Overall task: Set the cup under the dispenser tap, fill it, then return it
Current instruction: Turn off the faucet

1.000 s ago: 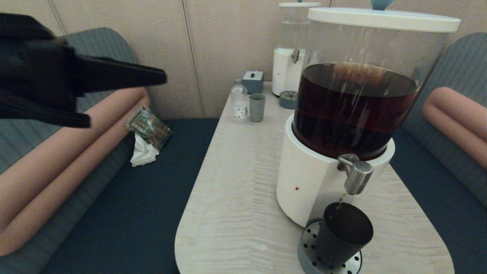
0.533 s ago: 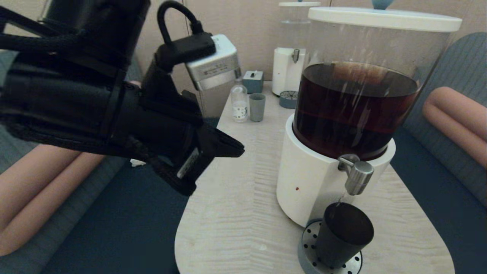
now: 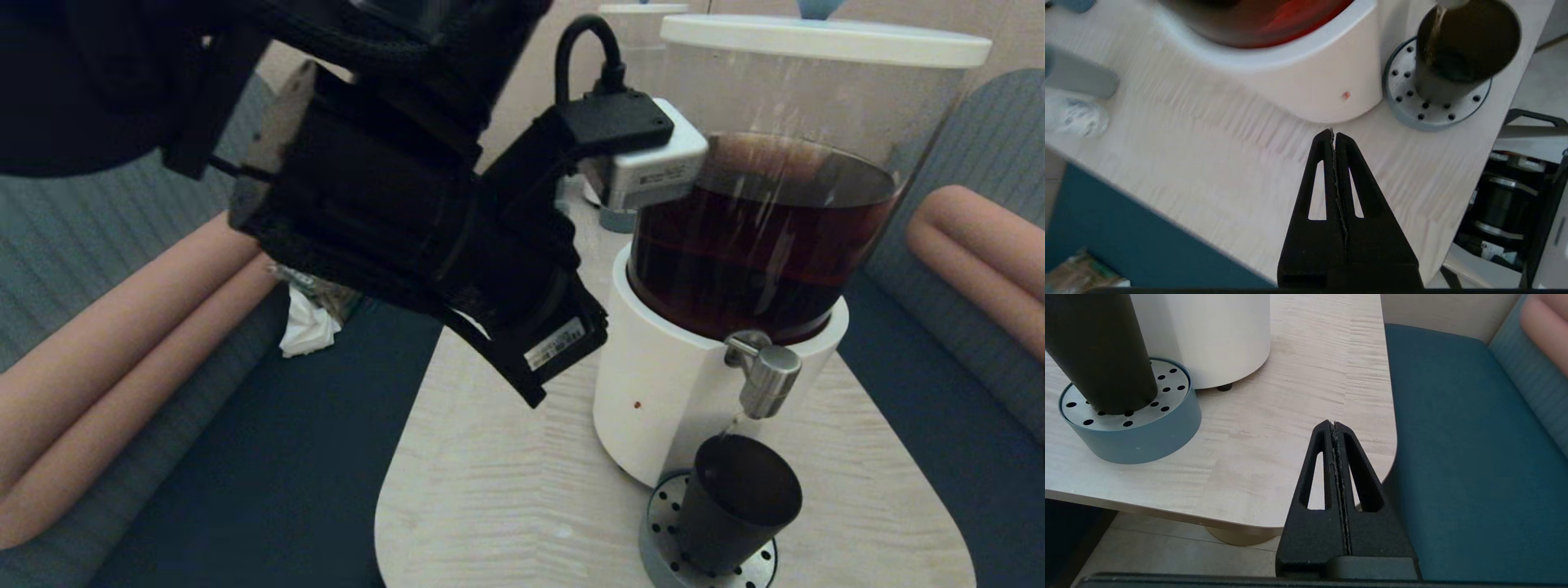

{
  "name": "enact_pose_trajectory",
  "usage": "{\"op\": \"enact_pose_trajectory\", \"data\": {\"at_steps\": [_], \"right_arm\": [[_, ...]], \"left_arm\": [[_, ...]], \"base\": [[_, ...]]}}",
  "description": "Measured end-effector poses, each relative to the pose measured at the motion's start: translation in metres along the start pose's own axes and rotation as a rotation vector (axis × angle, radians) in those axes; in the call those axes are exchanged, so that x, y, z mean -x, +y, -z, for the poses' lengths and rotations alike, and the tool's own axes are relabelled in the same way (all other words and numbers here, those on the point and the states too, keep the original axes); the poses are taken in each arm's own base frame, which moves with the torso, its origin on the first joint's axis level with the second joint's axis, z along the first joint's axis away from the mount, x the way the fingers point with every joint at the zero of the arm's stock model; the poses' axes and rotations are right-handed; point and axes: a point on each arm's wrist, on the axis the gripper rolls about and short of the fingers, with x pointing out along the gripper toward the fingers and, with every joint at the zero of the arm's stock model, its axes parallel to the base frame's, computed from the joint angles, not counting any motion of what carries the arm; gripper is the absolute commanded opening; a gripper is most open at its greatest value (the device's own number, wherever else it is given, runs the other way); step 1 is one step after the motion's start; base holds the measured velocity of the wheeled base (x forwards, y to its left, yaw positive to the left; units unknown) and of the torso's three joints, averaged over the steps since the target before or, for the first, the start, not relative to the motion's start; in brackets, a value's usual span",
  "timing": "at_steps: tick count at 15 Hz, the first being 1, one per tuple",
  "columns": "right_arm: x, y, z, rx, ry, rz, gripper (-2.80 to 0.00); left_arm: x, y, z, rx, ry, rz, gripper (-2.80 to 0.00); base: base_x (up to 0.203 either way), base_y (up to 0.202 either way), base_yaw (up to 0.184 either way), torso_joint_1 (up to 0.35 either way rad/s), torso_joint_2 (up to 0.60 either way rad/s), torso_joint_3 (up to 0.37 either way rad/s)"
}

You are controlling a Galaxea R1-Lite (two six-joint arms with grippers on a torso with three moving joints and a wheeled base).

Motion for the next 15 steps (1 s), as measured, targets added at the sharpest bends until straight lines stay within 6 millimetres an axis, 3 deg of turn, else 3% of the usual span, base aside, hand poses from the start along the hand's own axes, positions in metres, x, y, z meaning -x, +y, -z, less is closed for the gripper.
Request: {"op": "enact_pose_trajectory", "data": {"at_steps": [6,15], "right_arm": [[0.0,0.0,0.0,0.0,0.0,0.001,-2.8],[0.0,0.0,0.0,0.0,0.0,0.001,-2.8]], "left_arm": [[-0.045,-0.028,-0.021,-0.055,-0.057,0.057,-2.8],[-0.061,-0.043,-0.027,-0.079,-0.062,0.094,-2.8]], "base": [[0.0,0.0,0.0,0.0,0.0,0.0],[0.0,0.0,0.0,0.0,0.0,0.0]]}}
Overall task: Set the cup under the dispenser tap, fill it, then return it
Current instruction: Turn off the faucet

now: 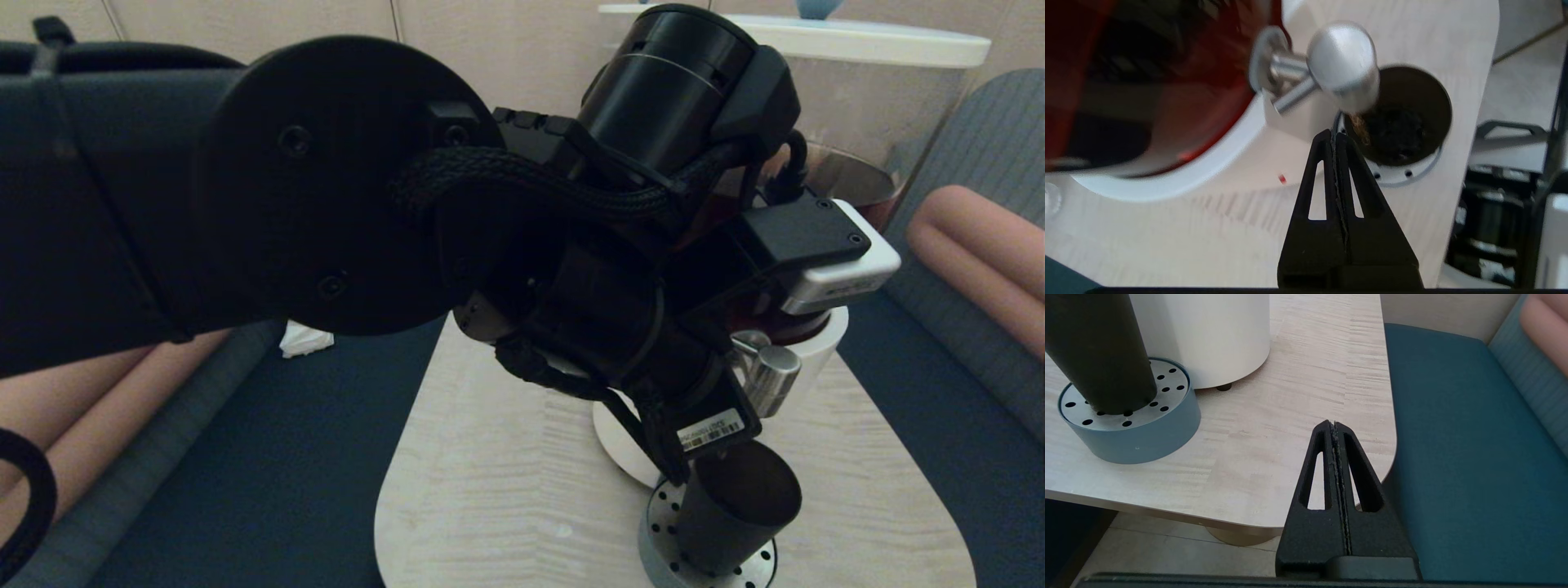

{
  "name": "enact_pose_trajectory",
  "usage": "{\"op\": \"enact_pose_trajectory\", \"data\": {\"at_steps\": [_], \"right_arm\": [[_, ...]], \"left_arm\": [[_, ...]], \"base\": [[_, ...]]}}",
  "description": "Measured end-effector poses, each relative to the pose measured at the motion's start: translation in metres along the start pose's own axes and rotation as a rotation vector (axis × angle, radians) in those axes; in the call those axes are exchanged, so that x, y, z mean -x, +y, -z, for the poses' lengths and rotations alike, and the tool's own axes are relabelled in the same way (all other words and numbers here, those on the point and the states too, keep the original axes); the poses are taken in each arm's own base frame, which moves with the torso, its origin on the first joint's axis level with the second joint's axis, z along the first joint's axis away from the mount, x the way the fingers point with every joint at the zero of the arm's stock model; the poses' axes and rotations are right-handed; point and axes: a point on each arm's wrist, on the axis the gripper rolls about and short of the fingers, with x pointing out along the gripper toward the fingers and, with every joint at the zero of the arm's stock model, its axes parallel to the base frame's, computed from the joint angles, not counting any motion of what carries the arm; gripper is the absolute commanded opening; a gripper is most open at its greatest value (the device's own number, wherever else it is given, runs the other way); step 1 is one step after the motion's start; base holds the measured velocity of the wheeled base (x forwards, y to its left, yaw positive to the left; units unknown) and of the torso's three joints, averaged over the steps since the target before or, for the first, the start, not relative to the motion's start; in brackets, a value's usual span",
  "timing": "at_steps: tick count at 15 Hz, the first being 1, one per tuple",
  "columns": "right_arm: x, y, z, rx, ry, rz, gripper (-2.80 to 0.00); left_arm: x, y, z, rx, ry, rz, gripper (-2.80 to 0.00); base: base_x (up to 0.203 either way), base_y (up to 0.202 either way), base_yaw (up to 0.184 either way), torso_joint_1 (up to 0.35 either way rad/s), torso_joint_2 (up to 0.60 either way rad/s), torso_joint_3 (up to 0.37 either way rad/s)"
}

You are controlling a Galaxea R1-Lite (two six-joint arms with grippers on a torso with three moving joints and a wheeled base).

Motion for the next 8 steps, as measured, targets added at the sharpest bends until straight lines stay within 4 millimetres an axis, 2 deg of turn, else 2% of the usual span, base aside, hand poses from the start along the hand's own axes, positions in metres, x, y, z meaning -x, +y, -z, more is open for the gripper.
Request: {"op": "enact_pose_trajectory", "data": {"at_steps": [8], "right_arm": [[0.0,0.0,0.0,0.0,0.0,0.0,-2.8]], "left_arm": [[-0.009,0.0034,-0.0038,-0.003,-0.048,-0.027,-2.8]], "base": [[0.0,0.0,0.0,0.0,0.0,0.0]]}}
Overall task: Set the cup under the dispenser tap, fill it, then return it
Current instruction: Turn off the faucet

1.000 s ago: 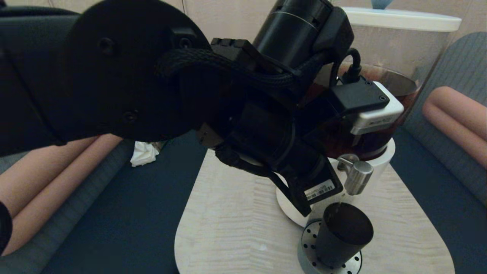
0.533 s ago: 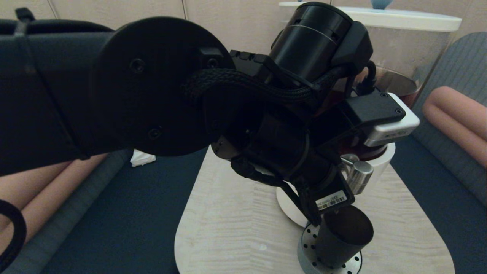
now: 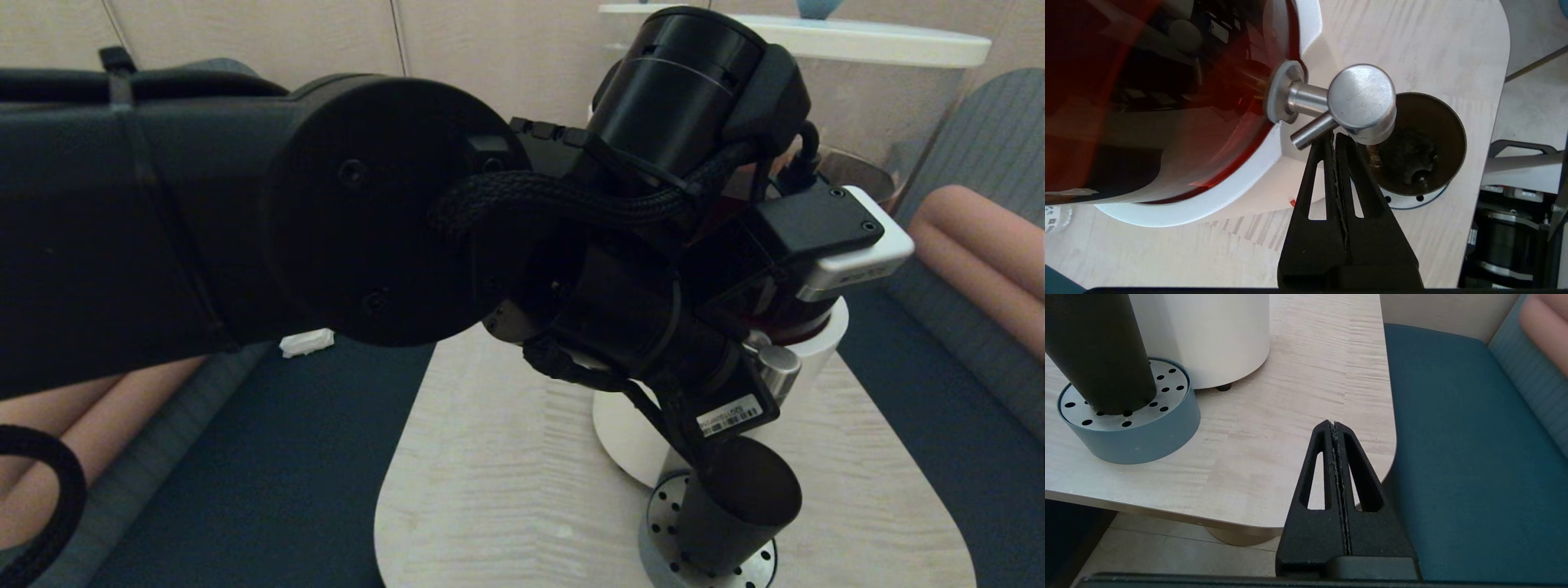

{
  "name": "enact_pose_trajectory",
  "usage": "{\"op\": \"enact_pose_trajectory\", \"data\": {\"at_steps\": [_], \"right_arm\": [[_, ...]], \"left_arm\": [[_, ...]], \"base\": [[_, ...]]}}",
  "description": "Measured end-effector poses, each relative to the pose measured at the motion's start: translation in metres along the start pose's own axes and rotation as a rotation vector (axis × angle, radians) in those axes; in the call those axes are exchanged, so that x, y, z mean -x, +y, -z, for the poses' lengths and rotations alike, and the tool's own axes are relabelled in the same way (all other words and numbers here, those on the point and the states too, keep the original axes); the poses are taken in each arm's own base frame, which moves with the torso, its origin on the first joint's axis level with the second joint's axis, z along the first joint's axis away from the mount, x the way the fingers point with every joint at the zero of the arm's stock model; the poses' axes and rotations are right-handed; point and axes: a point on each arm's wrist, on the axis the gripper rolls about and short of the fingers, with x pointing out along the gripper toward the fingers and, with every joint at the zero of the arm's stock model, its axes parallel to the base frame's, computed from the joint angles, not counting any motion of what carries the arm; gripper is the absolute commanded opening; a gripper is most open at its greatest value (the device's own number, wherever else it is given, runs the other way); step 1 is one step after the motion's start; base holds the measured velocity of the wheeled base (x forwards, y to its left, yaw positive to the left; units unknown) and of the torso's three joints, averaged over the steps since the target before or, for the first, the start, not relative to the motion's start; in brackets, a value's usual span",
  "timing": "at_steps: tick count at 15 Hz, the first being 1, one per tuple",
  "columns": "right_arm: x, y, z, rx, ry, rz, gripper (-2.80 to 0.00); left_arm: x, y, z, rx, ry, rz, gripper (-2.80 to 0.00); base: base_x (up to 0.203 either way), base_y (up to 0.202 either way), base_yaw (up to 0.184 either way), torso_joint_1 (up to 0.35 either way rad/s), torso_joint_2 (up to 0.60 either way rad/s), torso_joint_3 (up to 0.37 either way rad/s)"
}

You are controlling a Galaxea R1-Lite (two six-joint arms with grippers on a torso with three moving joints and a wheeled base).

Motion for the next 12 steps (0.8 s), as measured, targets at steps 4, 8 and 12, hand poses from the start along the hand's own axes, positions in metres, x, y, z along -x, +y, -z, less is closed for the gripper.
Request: {"op": "enact_pose_trajectory", "data": {"at_steps": [4,8,12], "right_arm": [[0.0,0.0,0.0,0.0,0.0,0.0,-2.8],[0.0,0.0,0.0,0.0,0.0,0.0,-2.8],[0.0,0.0,0.0,0.0,0.0,0.0,-2.8]], "left_arm": [[-0.004,0.002,-0.002,-0.004,-0.027,-0.016,-2.8],[-0.011,0.003,-0.004,-0.009,-0.056,-0.032,-2.8],[-0.018,0.006,-0.009,-0.012,-0.142,-0.034,-2.8]], "base": [[0.0,0.0,0.0,0.0,0.0,0.0],[0.0,0.0,0.0,0.0,0.0,0.0],[0.0,0.0,0.0,0.0,0.0,0.0]]}}
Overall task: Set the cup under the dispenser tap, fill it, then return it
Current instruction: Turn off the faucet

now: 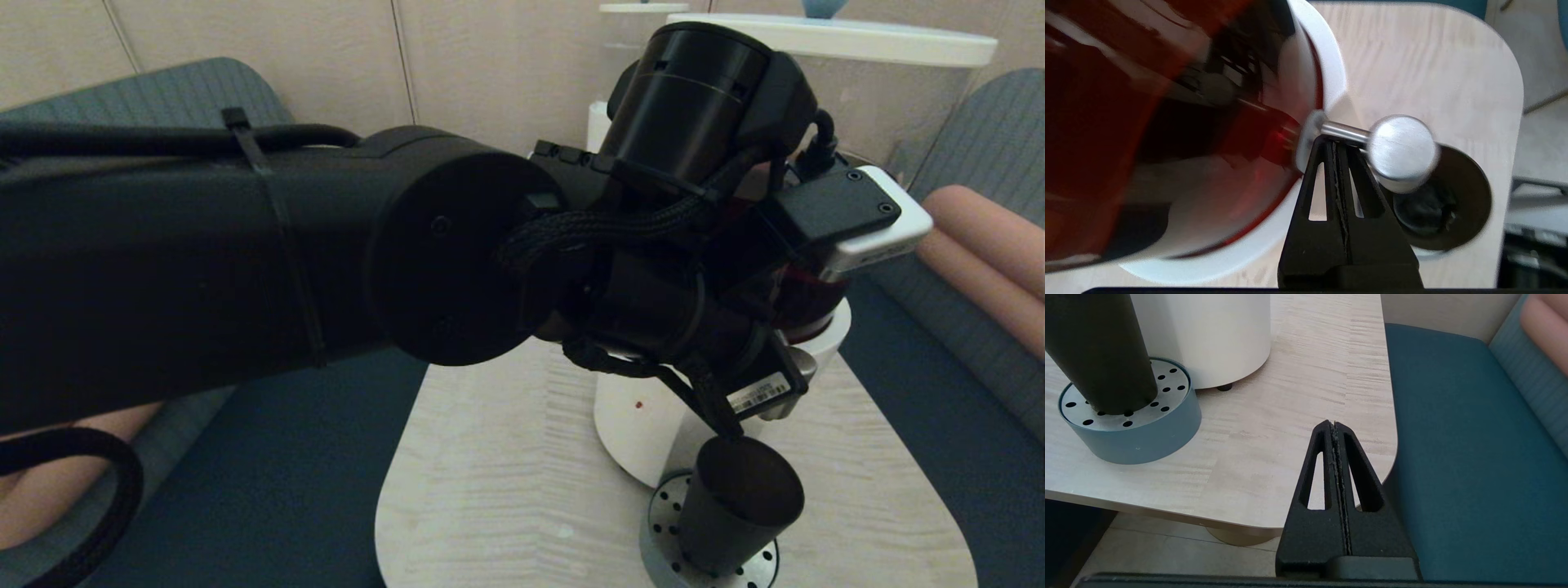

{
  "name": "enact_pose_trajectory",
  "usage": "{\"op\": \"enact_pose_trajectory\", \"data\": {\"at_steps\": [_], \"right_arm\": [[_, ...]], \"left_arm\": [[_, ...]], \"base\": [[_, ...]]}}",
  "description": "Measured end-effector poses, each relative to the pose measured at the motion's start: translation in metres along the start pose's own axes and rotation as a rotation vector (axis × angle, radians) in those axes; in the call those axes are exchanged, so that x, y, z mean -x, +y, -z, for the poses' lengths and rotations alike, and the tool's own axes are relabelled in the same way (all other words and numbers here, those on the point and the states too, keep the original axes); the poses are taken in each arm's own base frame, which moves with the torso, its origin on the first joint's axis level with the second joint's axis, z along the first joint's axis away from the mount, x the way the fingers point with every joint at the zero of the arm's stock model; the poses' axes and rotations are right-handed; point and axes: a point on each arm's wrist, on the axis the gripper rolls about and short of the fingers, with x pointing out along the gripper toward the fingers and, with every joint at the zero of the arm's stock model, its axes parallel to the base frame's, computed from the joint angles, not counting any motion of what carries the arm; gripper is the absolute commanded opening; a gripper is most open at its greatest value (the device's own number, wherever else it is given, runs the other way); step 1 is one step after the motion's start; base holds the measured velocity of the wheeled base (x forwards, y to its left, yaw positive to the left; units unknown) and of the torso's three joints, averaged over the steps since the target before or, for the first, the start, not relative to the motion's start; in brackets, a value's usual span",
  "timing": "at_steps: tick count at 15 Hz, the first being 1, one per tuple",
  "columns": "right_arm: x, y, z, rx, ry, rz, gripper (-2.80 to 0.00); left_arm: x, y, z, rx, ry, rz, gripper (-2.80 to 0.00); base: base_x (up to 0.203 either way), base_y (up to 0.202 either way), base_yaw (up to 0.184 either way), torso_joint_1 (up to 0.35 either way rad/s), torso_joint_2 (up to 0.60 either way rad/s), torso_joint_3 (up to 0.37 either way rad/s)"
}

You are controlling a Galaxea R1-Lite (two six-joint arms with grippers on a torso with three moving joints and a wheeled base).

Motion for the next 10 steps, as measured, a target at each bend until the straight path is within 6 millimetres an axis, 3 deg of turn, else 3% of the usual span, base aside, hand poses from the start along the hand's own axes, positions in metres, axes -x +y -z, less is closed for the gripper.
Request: {"op": "enact_pose_trajectory", "data": {"at_steps": [5,10], "right_arm": [[0.0,0.0,0.0,0.0,-0.001,0.0,-2.8],[0.0,0.0,0.0,0.0,-0.001,0.0,-2.8]], "left_arm": [[-0.006,0.002,-0.005,-0.001,-0.079,-0.027,-2.8],[-0.005,-0.006,0.009,0.011,-0.01,0.008,-2.8]], "base": [[0.0,0.0,0.0,0.0,0.0,0.0],[0.0,0.0,0.0,0.0,0.0,0.0]]}}
